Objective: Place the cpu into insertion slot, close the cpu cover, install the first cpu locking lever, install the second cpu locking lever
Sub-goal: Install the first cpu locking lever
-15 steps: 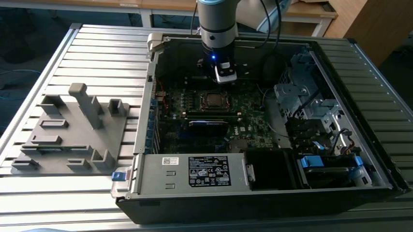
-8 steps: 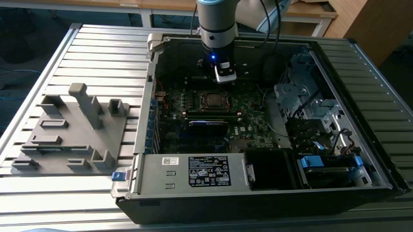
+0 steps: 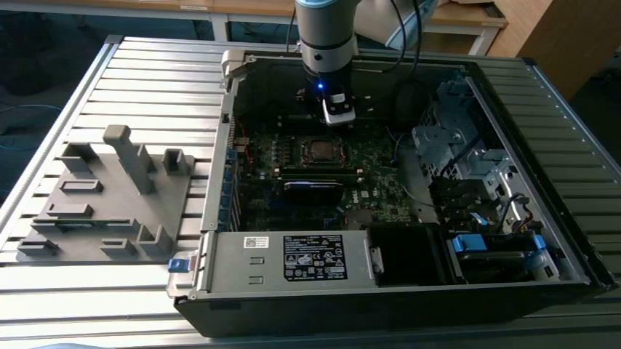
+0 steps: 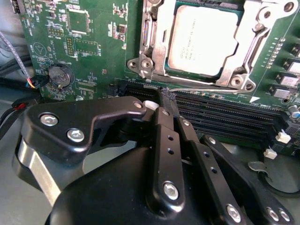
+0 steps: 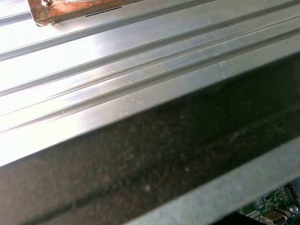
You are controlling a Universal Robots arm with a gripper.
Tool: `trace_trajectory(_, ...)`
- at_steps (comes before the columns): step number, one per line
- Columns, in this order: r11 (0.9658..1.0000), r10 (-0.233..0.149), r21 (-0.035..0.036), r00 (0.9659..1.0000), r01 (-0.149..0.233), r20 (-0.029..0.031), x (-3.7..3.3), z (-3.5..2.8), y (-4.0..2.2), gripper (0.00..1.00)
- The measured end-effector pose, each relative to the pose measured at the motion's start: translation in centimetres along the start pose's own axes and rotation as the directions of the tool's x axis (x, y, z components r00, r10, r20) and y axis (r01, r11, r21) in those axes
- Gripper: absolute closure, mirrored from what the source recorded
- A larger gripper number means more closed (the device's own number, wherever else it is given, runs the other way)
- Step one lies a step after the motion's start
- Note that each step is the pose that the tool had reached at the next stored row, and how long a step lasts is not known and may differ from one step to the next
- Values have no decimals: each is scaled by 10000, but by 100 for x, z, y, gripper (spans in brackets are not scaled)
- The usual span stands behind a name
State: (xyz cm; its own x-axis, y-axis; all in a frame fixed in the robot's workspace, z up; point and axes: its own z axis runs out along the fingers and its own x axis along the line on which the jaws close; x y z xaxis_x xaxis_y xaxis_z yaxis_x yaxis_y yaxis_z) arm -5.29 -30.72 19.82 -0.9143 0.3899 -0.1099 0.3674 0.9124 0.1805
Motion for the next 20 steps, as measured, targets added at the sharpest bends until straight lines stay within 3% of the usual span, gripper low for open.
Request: trace_trajectory(20, 10000, 0, 7, 10000, 0, 2, -9, 10, -23, 90)
